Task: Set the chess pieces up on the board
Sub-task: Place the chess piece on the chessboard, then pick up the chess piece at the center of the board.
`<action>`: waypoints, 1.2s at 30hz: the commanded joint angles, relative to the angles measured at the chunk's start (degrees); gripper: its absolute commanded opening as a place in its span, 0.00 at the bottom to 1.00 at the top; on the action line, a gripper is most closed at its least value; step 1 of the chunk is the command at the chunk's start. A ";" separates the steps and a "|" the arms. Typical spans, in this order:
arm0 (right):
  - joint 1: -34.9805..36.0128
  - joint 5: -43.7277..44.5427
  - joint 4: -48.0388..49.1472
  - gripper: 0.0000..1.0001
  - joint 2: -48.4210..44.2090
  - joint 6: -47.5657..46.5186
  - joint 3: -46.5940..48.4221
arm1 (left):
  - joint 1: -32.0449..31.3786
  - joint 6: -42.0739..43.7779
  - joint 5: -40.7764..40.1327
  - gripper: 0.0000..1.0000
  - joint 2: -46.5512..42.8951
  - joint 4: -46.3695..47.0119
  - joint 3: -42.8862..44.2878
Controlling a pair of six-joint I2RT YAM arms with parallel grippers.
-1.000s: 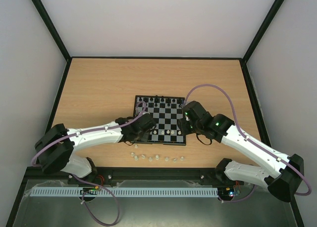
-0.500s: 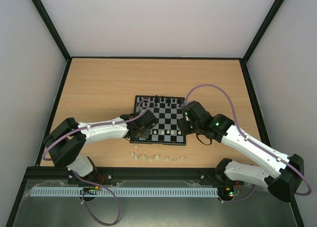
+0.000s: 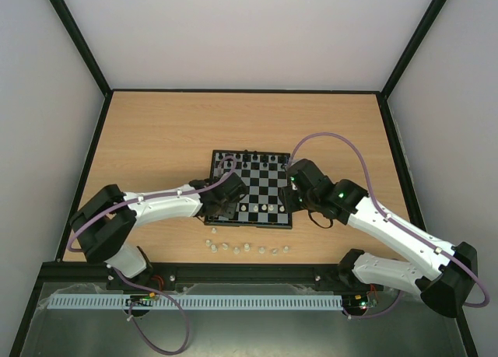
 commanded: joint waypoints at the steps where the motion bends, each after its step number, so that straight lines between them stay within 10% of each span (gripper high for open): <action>1: 0.64 0.33 -0.56 0.36 -0.39 -0.11 -0.78 | 0.23 -0.35 -0.55 0.29 -1.43 -0.95 1.20; 13: 0.96 0.26 -0.43 0.36 -0.24 -0.11 -0.81 | -6.64 -11.54 -2.42 0.49 -15.86 -8.80 -5.72; 36: 2.36 0.65 -0.54 0.36 -0.42 0.06 -0.86 | -10.04 -17.04 -0.66 0.32 -10.49 -1.58 -13.17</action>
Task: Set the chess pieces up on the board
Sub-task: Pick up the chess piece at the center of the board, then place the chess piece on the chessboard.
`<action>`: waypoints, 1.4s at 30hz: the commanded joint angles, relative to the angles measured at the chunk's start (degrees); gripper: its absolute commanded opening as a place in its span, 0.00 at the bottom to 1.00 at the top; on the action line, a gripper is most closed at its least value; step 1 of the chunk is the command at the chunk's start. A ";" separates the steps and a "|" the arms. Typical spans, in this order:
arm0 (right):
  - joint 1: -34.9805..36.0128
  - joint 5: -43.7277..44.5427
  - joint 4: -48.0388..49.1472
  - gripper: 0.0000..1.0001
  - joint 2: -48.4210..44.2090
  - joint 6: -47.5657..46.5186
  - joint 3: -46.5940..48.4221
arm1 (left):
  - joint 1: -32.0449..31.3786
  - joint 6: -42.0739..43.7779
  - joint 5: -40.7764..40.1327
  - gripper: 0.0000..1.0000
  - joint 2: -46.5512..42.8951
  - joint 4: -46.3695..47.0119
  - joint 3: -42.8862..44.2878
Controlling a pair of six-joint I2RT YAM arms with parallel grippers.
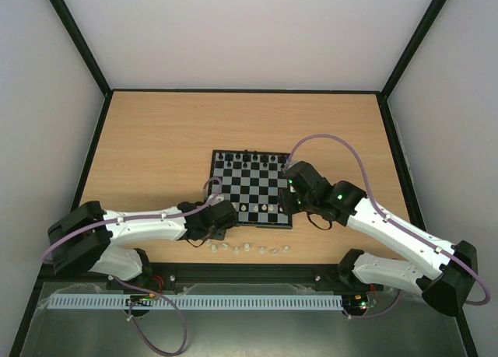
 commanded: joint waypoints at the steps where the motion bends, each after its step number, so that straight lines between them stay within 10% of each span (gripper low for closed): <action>1: 0.71 0.66 -0.62 0.36 -0.42 0.05 -0.55 | -0.36 -0.53 0.25 0.32 0.50 0.76 -0.81; 20: 1.38 1.05 -0.60 0.36 -0.51 0.15 -0.59 | -0.36 -1.21 -0.86 0.10 0.13 -1.90 -1.20; 42: 1.98 1.54 -0.73 0.36 -0.73 0.40 -0.64 | 10.85 12.03 -3.17 0.11 6.94 -2.43 12.27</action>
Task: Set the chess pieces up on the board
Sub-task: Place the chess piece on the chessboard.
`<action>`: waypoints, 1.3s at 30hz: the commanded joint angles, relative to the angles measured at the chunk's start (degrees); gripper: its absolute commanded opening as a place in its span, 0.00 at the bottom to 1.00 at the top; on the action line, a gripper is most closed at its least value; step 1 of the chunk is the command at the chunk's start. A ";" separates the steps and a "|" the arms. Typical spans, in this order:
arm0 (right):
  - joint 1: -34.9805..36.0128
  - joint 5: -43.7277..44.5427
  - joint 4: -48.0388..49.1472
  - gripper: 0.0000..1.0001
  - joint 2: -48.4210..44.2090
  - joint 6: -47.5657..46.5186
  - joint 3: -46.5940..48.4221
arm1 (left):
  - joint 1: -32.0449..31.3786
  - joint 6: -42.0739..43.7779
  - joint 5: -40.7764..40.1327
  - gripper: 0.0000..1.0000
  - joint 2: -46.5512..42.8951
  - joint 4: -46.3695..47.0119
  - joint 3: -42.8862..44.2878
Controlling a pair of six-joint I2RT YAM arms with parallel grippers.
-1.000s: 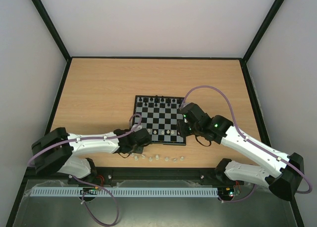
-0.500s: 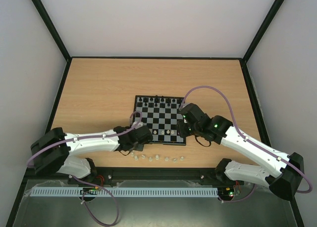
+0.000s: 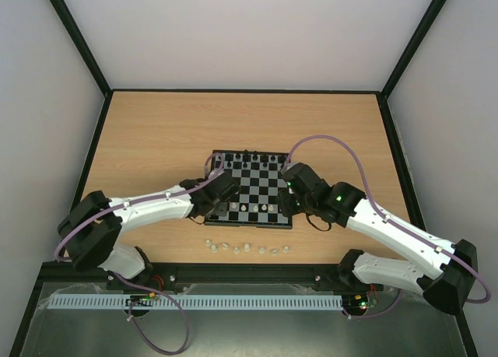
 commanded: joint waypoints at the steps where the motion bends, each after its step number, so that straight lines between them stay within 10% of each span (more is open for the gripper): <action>1: 0.42 0.66 -0.83 0.36 -0.73 0.38 -0.58 | 0.80 2.87 0.13 0.11 2.63 1.12 1.44; 39: 0.84 0.78 -0.71 0.36 -0.33 0.46 -0.80 | 2.35 3.41 -0.81 0.20 4.94 4.06 -0.08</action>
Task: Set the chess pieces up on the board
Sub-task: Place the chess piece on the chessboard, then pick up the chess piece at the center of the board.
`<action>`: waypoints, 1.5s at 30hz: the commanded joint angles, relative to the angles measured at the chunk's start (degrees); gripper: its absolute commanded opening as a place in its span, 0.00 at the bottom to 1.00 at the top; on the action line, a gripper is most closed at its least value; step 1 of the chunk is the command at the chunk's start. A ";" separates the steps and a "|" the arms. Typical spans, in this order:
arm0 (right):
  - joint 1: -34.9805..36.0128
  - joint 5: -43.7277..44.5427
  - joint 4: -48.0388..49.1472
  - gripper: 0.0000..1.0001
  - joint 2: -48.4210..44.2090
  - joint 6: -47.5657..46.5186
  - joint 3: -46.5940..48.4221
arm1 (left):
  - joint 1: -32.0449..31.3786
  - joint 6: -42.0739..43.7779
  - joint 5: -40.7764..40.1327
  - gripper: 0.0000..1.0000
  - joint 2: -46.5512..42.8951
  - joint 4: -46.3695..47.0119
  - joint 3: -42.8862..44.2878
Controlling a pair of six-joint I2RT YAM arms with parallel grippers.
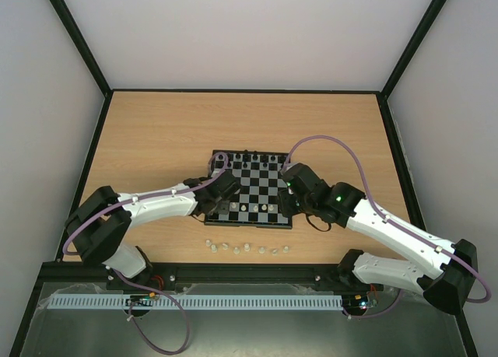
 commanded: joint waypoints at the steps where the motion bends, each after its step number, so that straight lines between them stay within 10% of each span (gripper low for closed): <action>1: 0.47 0.52 -0.74 0.36 -0.33 0.47 -0.75 | 0.41 0.47 -1.28 0.20 0.57 -0.31 -0.30; 19: 0.71 1.74 -1.62 0.43 1.72 1.18 -0.06 | -1.91 1.92 -2.28 0.58 -16.75 -4.65 1.61; 26: 1.03 -1.34 -0.88 0.68 2.17 4.93 -0.35 | -3.32 2.10 2.79 0.73 -28.60 -3.05 -3.27; 29: 2.89 -1.38 -0.35 1.00 1.15 7.99 -1.77 | -4.16 1.39 4.22 0.82 -32.49 -2.41 -5.71; 31: 4.62 -0.75 -0.47 0.99 0.75 10.90 -2.83 | -4.55 0.83 5.02 0.98 -34.90 -2.19 -7.23; 40: 17.09 6.43 -3.61 1.00 -0.23 25.03 -6.55 | -6.49 -0.55 7.08 0.99 -39.08 -0.50 -10.59; 45: 24.23 10.39 -7.14 0.84 -1.65 34.07 -8.83 | -7.21 -0.45 7.23 0.99 -39.38 -0.50 -10.48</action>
